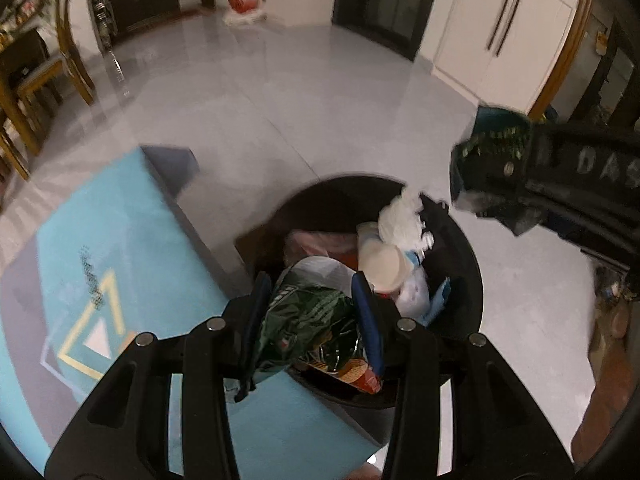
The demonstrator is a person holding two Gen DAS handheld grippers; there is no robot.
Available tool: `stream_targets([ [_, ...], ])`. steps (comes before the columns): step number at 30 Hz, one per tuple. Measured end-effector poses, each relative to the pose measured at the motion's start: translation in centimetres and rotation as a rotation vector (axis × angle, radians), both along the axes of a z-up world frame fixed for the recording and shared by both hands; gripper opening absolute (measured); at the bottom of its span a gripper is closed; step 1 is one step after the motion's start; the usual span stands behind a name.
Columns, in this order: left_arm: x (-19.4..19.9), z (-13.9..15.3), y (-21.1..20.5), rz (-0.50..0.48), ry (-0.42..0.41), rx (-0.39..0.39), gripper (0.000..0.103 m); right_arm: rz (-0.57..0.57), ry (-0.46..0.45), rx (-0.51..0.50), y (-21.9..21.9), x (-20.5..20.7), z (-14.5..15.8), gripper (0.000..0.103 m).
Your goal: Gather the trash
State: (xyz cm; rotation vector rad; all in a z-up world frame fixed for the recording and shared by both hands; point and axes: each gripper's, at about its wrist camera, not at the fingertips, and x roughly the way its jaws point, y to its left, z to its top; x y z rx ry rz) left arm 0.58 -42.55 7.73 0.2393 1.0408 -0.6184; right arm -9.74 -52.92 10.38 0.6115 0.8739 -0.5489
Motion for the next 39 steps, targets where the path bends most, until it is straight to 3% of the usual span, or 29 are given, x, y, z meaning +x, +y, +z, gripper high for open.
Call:
stream_targets([
  [5,0.5,-2.8,-1.2,-0.027,0.096,0.025,0.043,0.016,0.031,0.025,0.1,1.0,-1.0,0.047],
  [16,1.5,-5.2,-2.6,-0.032,0.156,0.022,0.044,0.005,0.120,0.089,-0.7,2.5,-3.6,0.048],
  [24,1.7,-5.4,-2.7,-0.032,0.173,-0.007,0.050,-0.014,0.121,0.084,-0.8,2.4,-3.6,0.054],
  [27,1.8,-5.1,-2.4,-0.029,0.175,-0.015,0.058,-0.013,0.115,0.085,-0.8,2.2,-3.6,0.060],
  [32,1.9,-3.8,-1.7,-0.024,0.152,-0.044,0.083,-0.030,0.093,0.074,-1.1,1.6,-3.0,0.069],
  [39,1.9,-0.6,0.2,-0.022,0.122,-0.145,0.097,-0.062,0.020,0.072,-1.2,0.3,-1.3,0.080],
])
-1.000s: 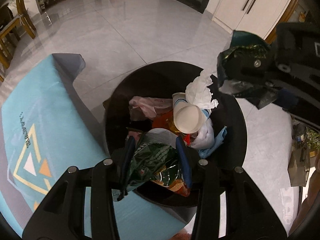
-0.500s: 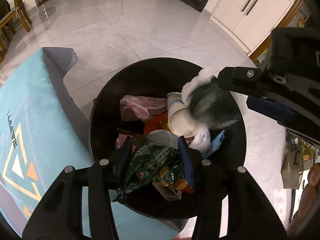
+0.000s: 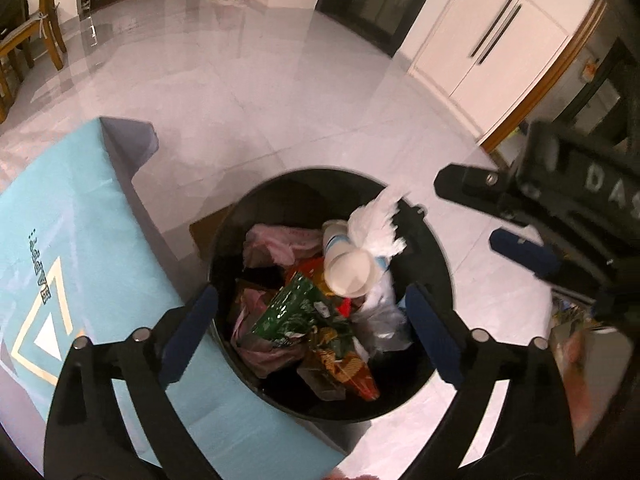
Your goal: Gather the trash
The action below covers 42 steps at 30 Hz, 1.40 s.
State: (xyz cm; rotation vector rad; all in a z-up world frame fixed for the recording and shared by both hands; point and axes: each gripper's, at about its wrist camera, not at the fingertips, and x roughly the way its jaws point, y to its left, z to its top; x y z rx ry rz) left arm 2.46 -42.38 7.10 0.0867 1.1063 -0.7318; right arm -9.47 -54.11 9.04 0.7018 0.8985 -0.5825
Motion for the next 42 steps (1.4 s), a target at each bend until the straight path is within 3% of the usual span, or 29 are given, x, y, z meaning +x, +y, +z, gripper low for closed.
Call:
stream_targets([
  [8,-0.5,5.6,3.5,0.061,-0.126,-0.077,0.100,0.002,-0.092,-0.110,1.8,-2.0,4.2,0.100],
  [14,-1.5,8.5,5.3,0.097,-0.215,-0.083,0.100,0.028,-0.131,-0.193,3.5,-3.0,6.4,0.100],
  [27,-3.4,8.0,5.5,0.052,-0.230,-0.009,0.100,-0.006,-0.091,-0.277,4.1,-4.1,7.1,0.100],
  [34,-4.0,7.9,5.1,0.027,-0.226,0.000,0.100,-0.007,-0.070,-0.282,4.0,-3.9,6.8,0.100],
  [42,-5.1,7.9,4.9,0.017,-0.277,0.023,0.100,-0.010,-0.065,-0.275,3.7,-4.1,6.6,0.100],
])
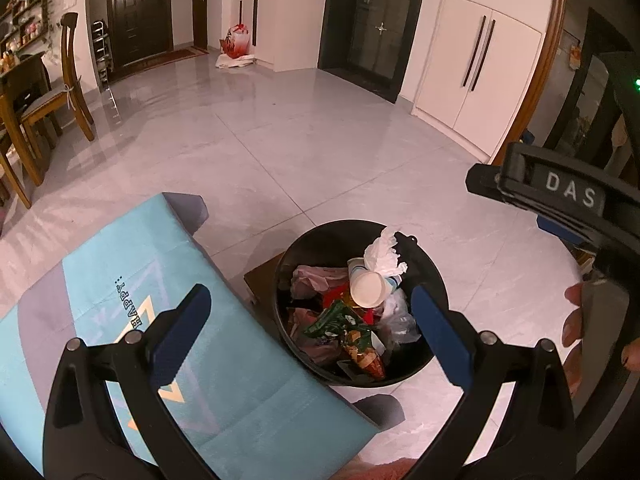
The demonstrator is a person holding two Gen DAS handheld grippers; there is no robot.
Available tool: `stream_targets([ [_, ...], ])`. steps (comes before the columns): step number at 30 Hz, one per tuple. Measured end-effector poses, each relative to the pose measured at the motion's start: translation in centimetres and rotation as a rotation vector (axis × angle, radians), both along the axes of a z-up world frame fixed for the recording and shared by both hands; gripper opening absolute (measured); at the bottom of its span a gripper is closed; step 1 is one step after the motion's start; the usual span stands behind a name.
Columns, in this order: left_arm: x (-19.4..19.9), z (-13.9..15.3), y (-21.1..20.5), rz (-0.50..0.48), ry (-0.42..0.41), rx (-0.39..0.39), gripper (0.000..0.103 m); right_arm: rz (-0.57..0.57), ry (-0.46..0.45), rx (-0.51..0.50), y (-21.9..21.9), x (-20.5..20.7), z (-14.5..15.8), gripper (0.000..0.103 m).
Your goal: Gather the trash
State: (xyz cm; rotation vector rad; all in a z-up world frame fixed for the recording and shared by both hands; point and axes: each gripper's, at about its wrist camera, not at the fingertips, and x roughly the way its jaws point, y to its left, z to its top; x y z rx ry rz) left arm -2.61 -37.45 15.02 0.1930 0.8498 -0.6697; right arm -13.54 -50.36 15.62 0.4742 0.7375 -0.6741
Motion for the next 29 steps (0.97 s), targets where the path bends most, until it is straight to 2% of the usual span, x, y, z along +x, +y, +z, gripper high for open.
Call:
stream_targets([
  [29,-0.43,0.03,-0.02,-0.012,0.033,-0.014,0.100,0.002,0.023,-0.005,0.01,0.45,-0.36,0.100],
])
